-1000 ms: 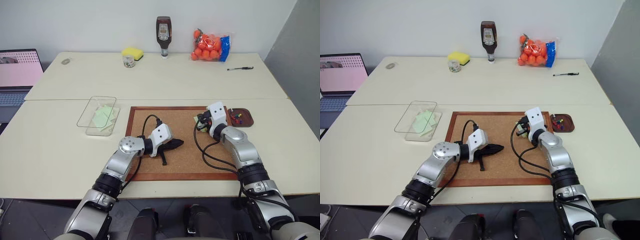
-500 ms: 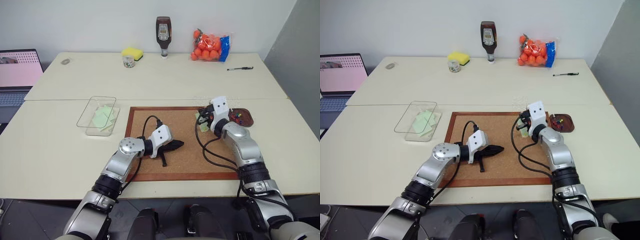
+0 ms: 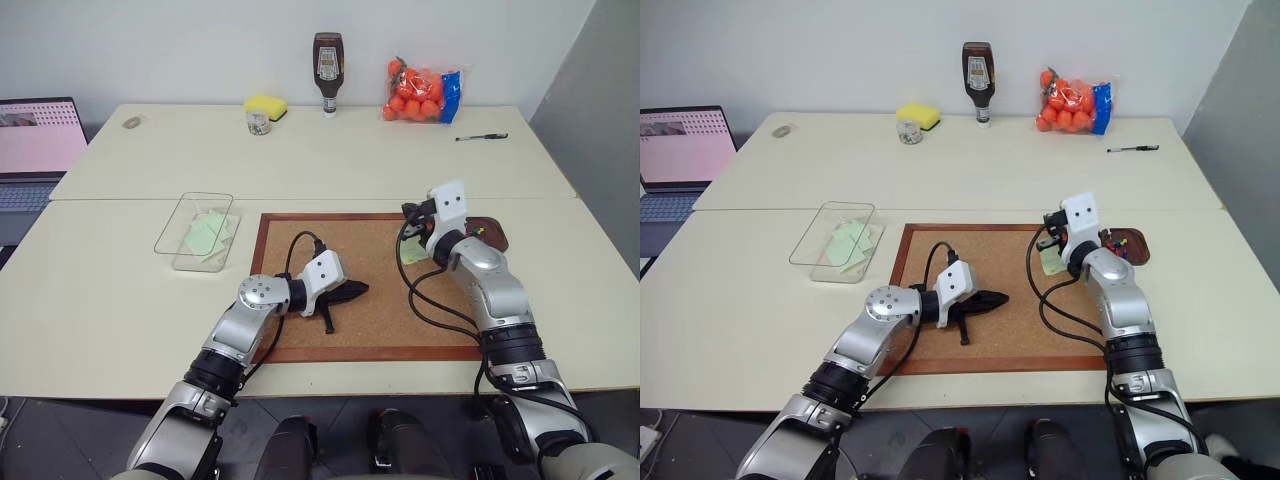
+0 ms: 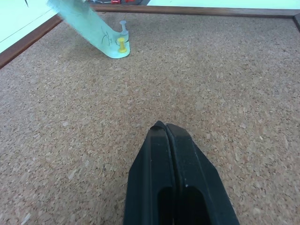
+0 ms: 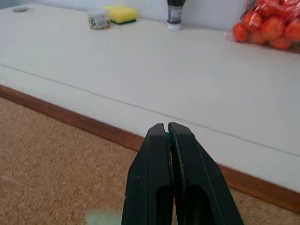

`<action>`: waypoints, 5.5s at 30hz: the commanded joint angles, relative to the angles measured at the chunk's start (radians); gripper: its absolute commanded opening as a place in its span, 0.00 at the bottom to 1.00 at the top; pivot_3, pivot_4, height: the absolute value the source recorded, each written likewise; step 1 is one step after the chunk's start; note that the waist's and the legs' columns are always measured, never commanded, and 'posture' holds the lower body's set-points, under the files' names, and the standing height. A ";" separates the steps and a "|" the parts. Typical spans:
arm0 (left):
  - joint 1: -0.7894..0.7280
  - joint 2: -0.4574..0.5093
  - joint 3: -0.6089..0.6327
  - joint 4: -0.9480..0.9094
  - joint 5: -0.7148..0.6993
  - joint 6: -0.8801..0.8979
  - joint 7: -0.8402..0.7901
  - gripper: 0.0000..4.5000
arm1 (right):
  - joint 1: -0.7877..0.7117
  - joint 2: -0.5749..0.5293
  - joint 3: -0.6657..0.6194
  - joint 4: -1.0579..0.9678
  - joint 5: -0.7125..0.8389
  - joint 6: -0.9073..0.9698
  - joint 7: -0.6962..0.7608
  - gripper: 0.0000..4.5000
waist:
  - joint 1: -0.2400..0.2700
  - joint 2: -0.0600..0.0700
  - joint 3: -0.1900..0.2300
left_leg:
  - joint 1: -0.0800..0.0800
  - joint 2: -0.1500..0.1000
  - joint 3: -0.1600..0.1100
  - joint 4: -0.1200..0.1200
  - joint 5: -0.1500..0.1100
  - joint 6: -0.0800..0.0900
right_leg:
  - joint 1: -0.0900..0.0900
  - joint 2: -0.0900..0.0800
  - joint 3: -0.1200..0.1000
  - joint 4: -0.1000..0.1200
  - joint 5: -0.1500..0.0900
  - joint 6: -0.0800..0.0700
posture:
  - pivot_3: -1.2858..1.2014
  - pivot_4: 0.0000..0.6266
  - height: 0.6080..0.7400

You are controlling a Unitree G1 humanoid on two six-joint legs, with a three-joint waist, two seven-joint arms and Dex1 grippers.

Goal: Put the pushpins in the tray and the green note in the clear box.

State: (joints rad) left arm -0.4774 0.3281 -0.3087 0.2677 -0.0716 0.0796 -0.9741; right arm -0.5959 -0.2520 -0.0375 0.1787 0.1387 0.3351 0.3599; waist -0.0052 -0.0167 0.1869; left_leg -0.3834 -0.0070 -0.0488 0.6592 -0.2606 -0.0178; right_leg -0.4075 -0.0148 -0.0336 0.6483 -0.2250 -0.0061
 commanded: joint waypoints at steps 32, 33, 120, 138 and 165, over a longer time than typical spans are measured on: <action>0.039 0.003 -0.050 0.008 0.022 0.023 -0.037 0.00 | 0.061 -0.196 -0.178 0.182 -0.027 -0.035 -0.069 0.31 | 0.002 0.002 -0.002 | 0.000 0.000 0.008 -0.001 -0.001 0.002 | 0.001 0.000 0.001 -0.002 0.000 0.000 | 0.52 0.24 1.00; 0.039 0.003 -0.049 0.008 0.022 0.023 -0.037 0.00 | 0.062 -0.195 -0.179 0.175 -0.025 -0.033 -0.068 0.36 | 0.002 0.002 -0.002 | 0.000 0.000 0.008 -0.001 -0.001 0.002 | 0.001 0.000 0.002 -0.002 0.000 0.000 | 0.52 0.24 1.00; 0.041 0.010 -0.067 0.016 0.030 0.003 -0.048 0.00 | 0.312 -0.069 -0.069 -0.359 0.018 0.068 -0.089 0.01 | 0.003 0.003 -0.003 | 0.000 0.000 0.000 0.000 -0.001 0.002 | 0.001 0.000 0.000 -0.003 -0.001 0.001 | 0.52 0.24 1.00; 0.034 0.010 -0.068 0.021 0.034 -0.004 -0.051 0.00 | 0.046 -0.208 -0.160 0.202 -0.045 -0.032 -0.129 0.01 | 0.003 0.003 -0.003 | 0.000 -0.001 0.007 -0.001 -0.001 0.002 | 0.001 0.000 0.001 -0.003 -0.001 0.001 | 0.52 0.24 1.00; 0.030 0.006 -0.072 0.025 0.038 -0.007 -0.054 0.00 | 0.068 -0.182 -0.170 0.154 0.017 0.078 -0.120 0.70 | 0.003 0.003 -0.003 | 0.000 0.000 0.008 -0.001 -0.002 0.002 | 0.001 0.000 0.002 -0.002 -0.001 0.001 | 0.52 0.24 1.00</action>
State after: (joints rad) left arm -0.4746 0.3308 -0.3299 0.2661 -0.0688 0.0575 -1.0059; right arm -0.5246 -0.4331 -0.1896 0.3748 0.1410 0.4031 0.2380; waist -0.0023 -0.0138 0.1841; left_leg -0.3832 -0.0075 -0.0405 0.6584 -0.2621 -0.0155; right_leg -0.4067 -0.0145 -0.0317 0.6460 -0.2258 -0.0052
